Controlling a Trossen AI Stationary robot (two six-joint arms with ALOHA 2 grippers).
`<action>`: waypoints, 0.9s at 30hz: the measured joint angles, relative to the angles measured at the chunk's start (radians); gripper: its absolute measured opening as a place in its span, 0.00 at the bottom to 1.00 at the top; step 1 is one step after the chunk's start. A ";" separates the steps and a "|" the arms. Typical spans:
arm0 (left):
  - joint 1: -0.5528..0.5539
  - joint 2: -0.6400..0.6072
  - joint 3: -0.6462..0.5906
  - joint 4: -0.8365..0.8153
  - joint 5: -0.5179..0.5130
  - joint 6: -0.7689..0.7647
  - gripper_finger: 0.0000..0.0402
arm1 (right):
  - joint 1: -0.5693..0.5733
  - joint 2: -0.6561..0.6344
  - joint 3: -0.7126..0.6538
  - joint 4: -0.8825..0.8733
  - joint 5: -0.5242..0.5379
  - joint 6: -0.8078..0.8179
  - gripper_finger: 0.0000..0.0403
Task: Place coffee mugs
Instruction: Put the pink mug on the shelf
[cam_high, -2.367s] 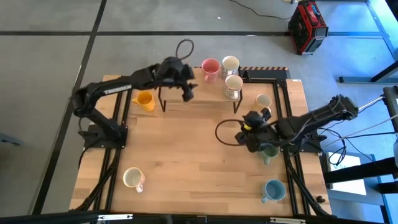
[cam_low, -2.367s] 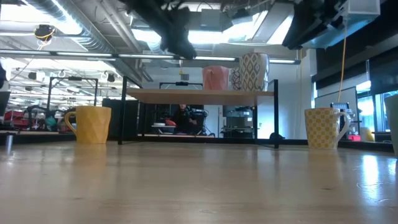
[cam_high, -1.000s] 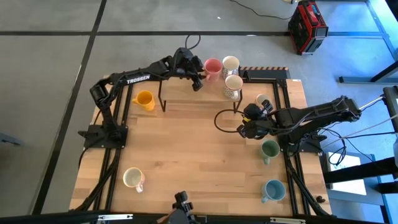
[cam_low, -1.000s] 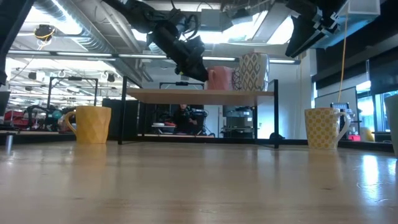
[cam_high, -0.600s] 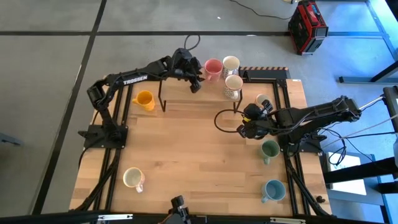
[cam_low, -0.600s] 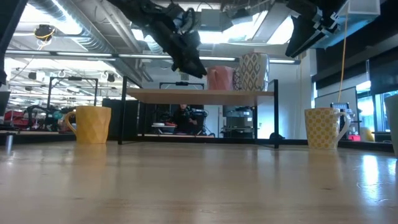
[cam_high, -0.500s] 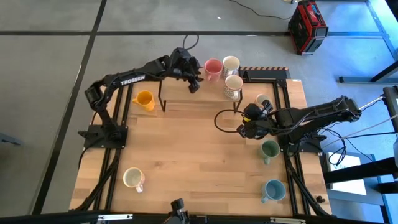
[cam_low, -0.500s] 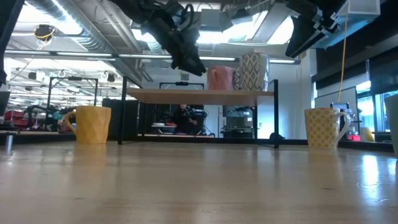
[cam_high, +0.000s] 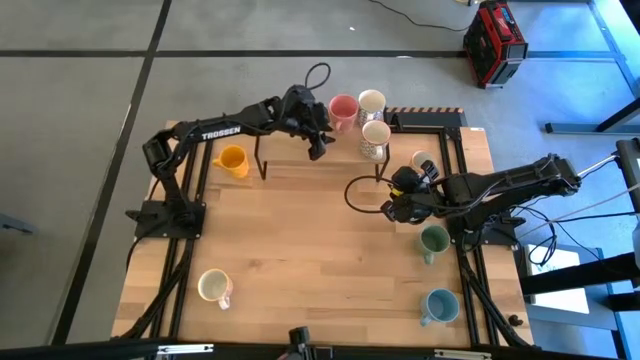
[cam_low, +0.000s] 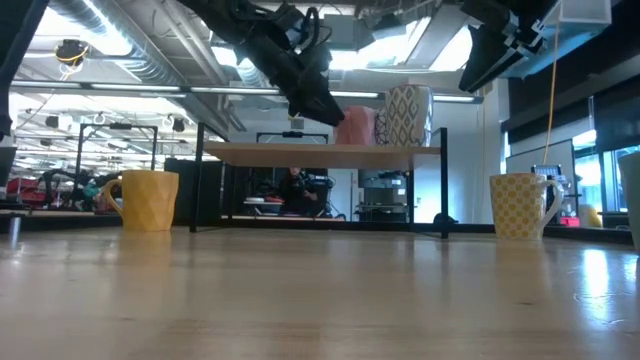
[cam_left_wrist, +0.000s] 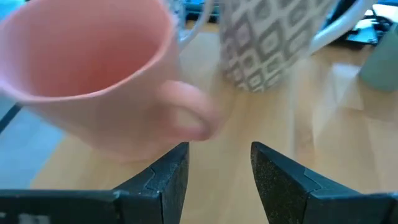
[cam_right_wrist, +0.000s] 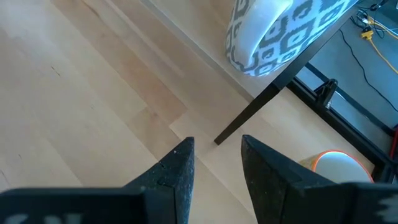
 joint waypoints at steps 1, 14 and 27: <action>0.001 0.000 0.000 0.004 0.002 0.001 0.42 | 0.000 0.000 0.000 0.000 0.000 0.000 0.30; -0.022 0.015 0.001 0.079 0.032 0.003 0.42 | 0.000 0.000 0.000 0.000 0.001 -0.002 0.30; -0.027 -0.002 0.000 0.051 0.024 -0.018 0.42 | 0.000 0.000 0.000 -0.001 0.001 -0.003 0.30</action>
